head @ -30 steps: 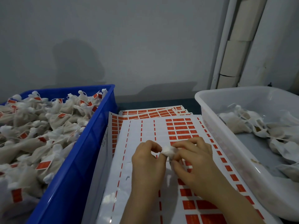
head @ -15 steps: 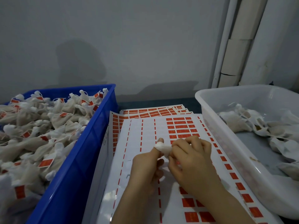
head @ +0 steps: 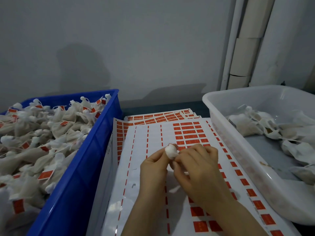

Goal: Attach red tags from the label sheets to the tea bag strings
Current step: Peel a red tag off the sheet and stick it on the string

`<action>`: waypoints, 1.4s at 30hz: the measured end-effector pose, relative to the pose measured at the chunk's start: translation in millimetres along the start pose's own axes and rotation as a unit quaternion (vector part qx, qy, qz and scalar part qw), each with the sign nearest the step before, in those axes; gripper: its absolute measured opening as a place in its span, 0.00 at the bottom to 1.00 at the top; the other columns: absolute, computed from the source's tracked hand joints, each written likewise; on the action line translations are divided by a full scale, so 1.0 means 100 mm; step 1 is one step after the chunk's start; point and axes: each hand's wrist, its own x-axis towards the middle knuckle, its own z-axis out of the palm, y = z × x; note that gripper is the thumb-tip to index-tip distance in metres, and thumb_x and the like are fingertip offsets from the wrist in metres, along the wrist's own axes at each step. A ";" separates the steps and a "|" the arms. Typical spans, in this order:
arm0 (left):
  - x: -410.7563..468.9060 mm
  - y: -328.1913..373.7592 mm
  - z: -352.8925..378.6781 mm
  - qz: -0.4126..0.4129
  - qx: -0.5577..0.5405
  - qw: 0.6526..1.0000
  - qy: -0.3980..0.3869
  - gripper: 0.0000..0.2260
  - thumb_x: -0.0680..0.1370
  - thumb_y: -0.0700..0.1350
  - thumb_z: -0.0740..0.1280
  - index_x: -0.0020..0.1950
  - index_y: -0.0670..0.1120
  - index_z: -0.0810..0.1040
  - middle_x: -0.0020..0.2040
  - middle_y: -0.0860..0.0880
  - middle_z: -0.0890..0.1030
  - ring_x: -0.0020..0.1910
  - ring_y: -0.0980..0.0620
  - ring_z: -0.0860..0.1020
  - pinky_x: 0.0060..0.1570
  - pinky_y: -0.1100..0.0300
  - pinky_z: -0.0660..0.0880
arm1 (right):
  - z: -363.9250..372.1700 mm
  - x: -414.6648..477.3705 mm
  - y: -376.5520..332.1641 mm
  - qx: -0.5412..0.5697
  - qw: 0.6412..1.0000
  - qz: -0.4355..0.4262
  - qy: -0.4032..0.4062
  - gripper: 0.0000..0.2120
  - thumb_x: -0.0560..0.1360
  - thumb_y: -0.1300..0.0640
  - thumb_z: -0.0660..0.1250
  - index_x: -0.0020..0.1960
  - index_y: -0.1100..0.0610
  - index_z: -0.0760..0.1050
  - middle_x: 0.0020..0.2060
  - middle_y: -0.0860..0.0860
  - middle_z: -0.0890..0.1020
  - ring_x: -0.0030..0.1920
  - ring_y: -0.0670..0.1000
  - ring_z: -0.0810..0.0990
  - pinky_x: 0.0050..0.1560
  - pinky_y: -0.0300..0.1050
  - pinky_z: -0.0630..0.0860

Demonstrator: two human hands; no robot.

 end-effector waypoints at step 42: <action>0.01 -0.04 0.00 0.051 0.051 0.994 -0.084 0.09 0.79 0.48 0.63 0.40 0.56 0.77 0.32 0.68 0.79 0.36 0.68 0.79 0.26 0.76 0.70 | -0.17 0.12 0.02 0.319 0.890 0.316 -0.081 0.08 0.68 0.42 0.55 0.45 0.35 0.69 0.42 0.29 0.73 0.39 0.36 0.78 0.34 0.21 0.70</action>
